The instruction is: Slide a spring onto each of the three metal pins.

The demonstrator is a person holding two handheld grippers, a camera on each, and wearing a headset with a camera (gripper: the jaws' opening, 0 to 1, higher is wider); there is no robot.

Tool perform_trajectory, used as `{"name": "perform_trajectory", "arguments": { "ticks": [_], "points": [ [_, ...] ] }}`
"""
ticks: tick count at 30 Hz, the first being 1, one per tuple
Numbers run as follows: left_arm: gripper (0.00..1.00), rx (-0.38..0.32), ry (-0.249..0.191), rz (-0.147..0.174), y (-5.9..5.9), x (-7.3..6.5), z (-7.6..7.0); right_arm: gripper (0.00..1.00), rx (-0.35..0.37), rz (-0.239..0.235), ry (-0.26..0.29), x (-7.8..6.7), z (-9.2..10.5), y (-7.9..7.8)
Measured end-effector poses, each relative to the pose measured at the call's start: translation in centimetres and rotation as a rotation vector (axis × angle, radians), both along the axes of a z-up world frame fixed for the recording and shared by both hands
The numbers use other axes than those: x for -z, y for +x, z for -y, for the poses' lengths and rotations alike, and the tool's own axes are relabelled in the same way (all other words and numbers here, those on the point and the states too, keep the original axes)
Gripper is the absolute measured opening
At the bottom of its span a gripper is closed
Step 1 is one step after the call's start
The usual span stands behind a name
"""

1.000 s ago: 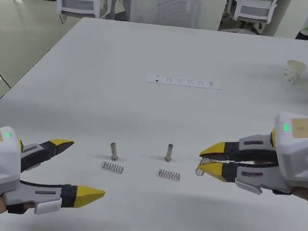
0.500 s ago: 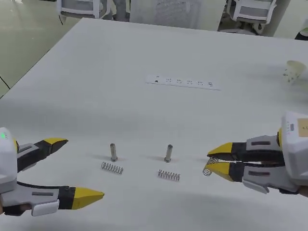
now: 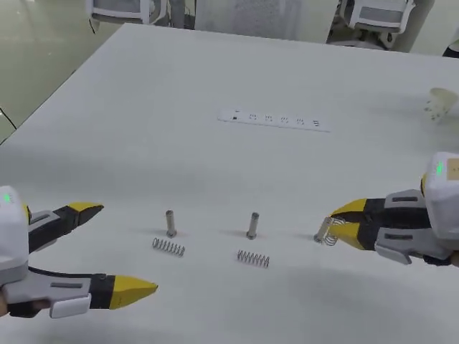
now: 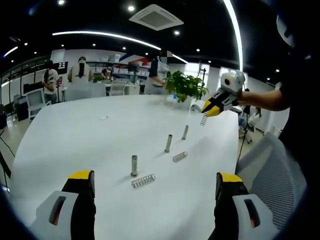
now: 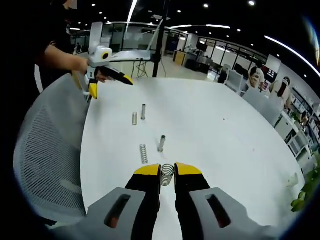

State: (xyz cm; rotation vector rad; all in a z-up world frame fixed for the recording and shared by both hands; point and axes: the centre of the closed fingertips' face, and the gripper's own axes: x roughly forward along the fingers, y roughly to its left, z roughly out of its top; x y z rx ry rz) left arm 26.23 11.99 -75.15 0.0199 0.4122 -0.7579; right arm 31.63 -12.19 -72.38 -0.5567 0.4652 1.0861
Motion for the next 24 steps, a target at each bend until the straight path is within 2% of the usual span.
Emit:
{"name": "perform_trajectory", "arguments": {
  "ticks": [8,12,24],
  "points": [
    [0.98,-0.003,0.0,-0.004,0.1,0.1,-0.1,0.08,0.089,0.006,0.011,-0.2,1.3,2.7],
    [0.98,-0.004,0.0,-0.002,0.1,0.0,-0.1,0.08,0.116,-0.002,0.026,-0.2,1.5,3.6],
    [0.98,-0.011,-0.004,0.001,0.4,-0.1,0.0,0.08,0.147,-0.01,0.026,0.5,1.7,4.8]
  ]
}}
